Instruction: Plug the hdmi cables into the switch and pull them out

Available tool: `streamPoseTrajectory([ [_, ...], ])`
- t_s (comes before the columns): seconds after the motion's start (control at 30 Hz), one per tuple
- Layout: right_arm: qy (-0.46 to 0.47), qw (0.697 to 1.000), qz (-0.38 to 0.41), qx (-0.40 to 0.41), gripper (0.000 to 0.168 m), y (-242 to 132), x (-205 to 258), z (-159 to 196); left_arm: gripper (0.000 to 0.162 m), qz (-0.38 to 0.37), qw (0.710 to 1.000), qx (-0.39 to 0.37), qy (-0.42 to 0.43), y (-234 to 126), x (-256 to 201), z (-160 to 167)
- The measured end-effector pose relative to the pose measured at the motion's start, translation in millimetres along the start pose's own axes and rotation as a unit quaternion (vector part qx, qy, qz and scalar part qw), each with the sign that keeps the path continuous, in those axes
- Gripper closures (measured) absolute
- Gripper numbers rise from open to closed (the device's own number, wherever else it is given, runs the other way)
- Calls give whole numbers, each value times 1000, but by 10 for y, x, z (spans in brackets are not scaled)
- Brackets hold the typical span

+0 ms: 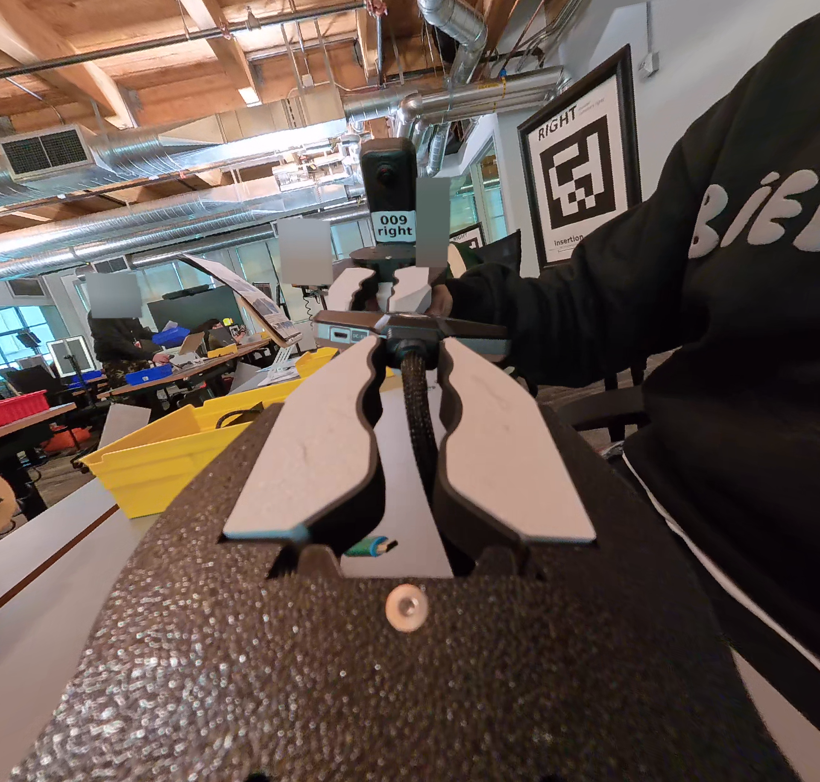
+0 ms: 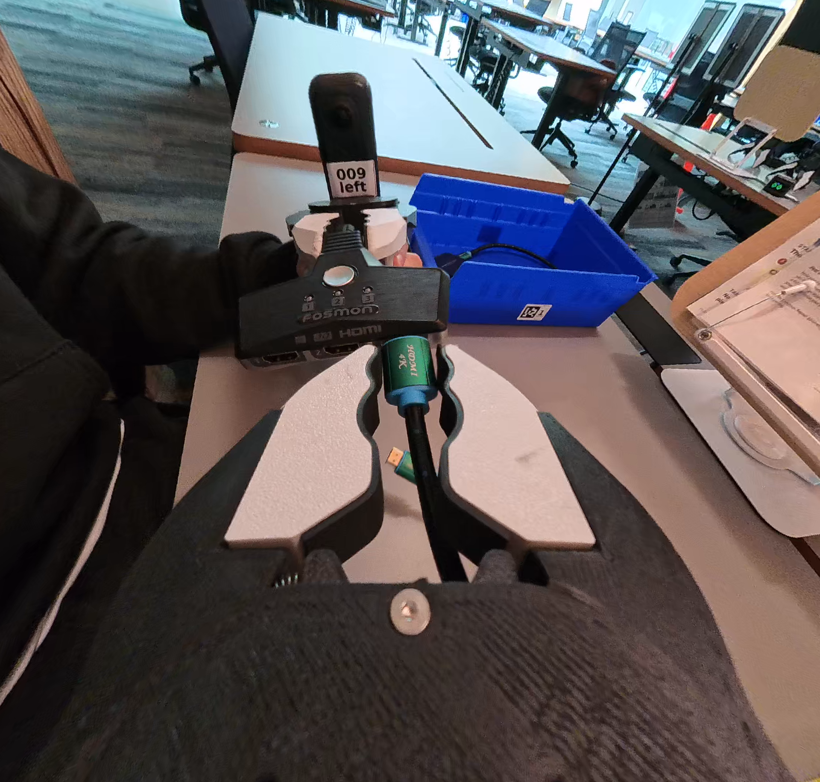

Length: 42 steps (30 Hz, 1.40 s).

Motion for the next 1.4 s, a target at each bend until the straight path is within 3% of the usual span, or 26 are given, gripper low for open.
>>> streamPoseTrajectory([
  [0.3,22,1000,3,-4,146,61,11,7,140,1,1000,1,-4,-67,12,-9],
  [0.47,30,999,-1,43,145,47,22,44,140,0,999,28,-22,-65,17,13],
  [0.63,-13,995,-8,94,145,-69,101,37,140,5,994,104,27,13,-77,4],
  [1.03,-57,991,12,117,146,-253,128,-32,140,3,991,123,47,171,-117,-1],
  [1.1,-71,973,163,145,146,-661,-314,26,140,-19,996,73,41,-89,-56,-166],
  [1.13,0,981,185,64,147,-991,-460,-101,140,-56,998,12,34,-381,29,-379],
  [1.17,44,986,157,-18,147,-1201,-451,-273,140,-95,994,-24,41,-627,97,-551],
  [1.2,14,988,153,-33,147,-1272,-400,-359,140,-112,992,-27,53,-721,109,-620],
  [1.27,-38,987,153,24,146,-1215,-315,-402,140,-110,992,-21,63,-600,86,-623],
  [1.4,-105,976,190,35,146,-1390,-372,-833,140,-79,995,26,59,-377,55,-462],
])
Point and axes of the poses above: each gripper's, where its closed fingertips meet, y out along the fingers, z out of its underside, x = y × z across the jaws, the point moved 3 cm from there along -y, back along the fingers
